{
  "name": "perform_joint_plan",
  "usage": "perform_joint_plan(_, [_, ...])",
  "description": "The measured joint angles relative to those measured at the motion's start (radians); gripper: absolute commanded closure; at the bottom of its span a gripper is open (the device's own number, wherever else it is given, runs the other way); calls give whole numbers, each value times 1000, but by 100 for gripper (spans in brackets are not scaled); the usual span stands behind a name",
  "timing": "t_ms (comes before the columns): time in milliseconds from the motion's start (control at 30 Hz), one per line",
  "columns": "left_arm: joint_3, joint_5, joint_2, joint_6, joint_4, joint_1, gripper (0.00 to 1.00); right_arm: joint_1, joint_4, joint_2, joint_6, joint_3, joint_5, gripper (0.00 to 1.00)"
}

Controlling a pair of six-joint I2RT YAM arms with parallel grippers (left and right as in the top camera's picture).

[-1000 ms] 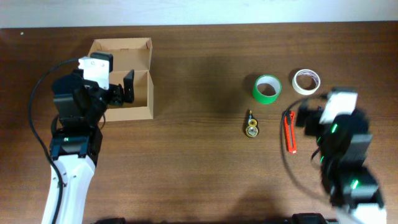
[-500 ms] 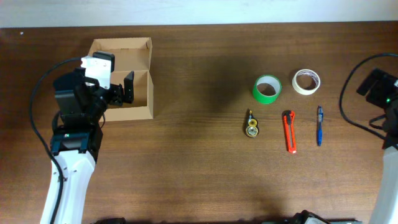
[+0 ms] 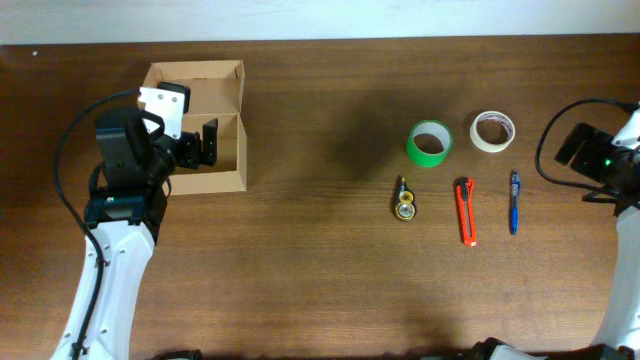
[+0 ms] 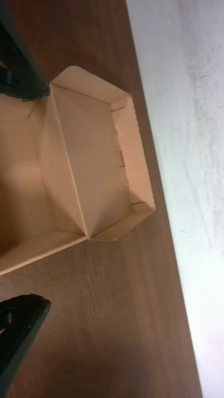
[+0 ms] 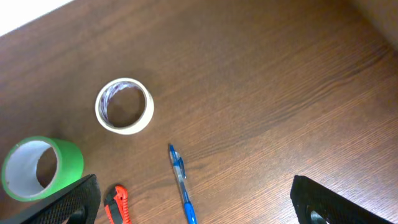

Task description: Pack container

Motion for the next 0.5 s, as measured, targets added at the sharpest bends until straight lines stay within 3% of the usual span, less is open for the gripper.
perform_joint_plan(267, [16, 7, 14, -47, -164, 0, 0, 0, -5, 49, 4, 0, -4, 1])
perform_joint_plan(500, [63, 112, 55, -87, -357, 0, 0, 0, -8, 50, 9, 0, -4, 1])
